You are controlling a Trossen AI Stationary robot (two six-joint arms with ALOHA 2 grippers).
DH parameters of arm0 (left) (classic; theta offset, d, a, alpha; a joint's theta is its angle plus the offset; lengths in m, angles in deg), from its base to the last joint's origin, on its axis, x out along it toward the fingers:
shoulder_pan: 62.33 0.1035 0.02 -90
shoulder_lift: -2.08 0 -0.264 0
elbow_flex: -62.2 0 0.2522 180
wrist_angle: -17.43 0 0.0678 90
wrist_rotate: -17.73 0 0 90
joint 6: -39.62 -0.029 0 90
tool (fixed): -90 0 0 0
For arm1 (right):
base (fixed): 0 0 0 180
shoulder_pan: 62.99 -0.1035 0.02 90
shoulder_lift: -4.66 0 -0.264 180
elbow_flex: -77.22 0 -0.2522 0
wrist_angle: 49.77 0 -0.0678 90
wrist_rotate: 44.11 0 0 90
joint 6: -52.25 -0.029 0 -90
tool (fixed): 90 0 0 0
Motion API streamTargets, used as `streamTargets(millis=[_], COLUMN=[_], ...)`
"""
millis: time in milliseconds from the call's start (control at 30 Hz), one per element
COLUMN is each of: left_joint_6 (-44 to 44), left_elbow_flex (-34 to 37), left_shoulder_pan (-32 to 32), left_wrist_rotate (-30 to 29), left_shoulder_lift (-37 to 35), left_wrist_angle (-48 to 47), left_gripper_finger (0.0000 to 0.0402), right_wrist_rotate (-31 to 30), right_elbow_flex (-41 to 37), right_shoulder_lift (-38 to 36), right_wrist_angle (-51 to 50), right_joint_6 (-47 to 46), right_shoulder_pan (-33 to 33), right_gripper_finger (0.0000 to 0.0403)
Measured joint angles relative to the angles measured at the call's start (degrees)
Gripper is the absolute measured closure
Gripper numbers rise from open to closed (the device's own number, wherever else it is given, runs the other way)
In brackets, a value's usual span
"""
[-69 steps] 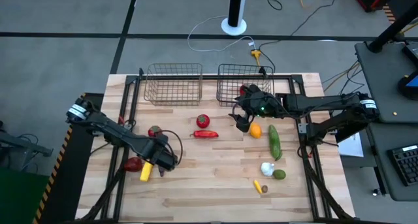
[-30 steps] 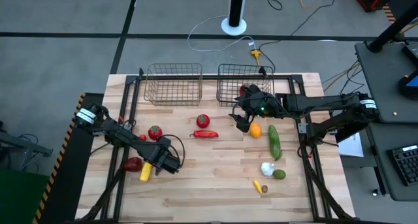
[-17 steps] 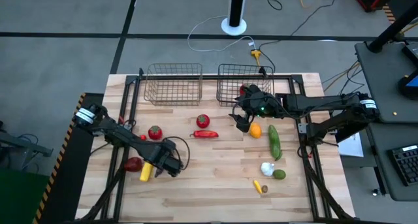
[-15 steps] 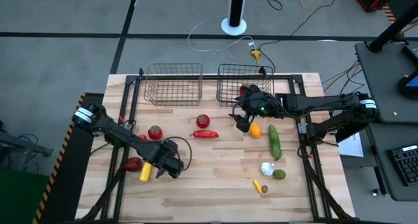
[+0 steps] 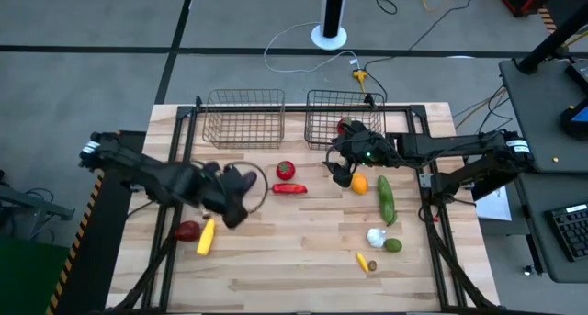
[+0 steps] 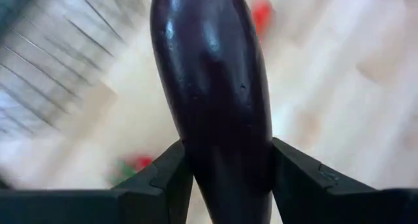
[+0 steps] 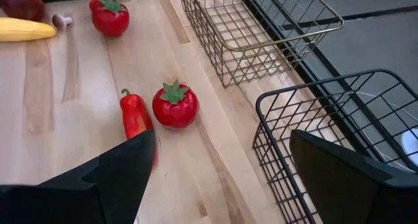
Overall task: Sort produce into baskets
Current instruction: Put the violet eggplant into the left wire basket
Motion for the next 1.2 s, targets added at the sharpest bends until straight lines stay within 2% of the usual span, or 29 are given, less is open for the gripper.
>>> streamTargets(millis=[67,167,400,467,667,833,1000,1200], left_joint_6=[-5.35,-17.12,-42.83,-51.95,-75.37,-92.71,-100.04,-101.78], left_elbow_flex=[-2.4,-5.44,-10.07,-10.17,-8.95,-8.79,-8.79,-8.79], left_shoulder_pan=[2.75,7.84,26.13,31.81,46.56,54.08,57.83,60.1], left_wrist_rotate=[-4.85,-8.33,-8.07,-4.69,13.2,15.34,17.66,19.45], left_shoulder_lift=[-1.48,-2.99,-2.7,-2.16,0.88,5.47,10.97,16.34], left_wrist_angle=[-1.38,-1.52,1.06,3.7,10.68,10.38,10.2,10.17], left_gripper_finger=[0.0247,0.0247,0.0247,0.0247,0.0247,0.0247,0.0247,0.0247], right_wrist_rotate=[0.0,0.01,-0.01,-0.01,-0.01,-0.01,-0.01,-0.01], right_elbow_flex=[0.0,0.0,0.0,0.0,0.0,0.0,0.0,-0.46], right_shoulder_lift=[0.0,0.0,0.0,0.0,0.0,-0.01,0.0,0.0], right_wrist_angle=[0.03,0.03,0.03,0.03,0.03,0.01,-0.02,0.01], right_joint_6=[-0.04,-0.43,-0.93,-1.47,-1.91,-2.43,-3.02,-3.46], right_shoulder_pan=[0.0,0.0,0.0,0.0,0.0,0.0,0.0,0.0], right_gripper_finger=[0.0058,0.0058,0.0058,0.0058,0.0058,0.0058,0.0058,0.0058])
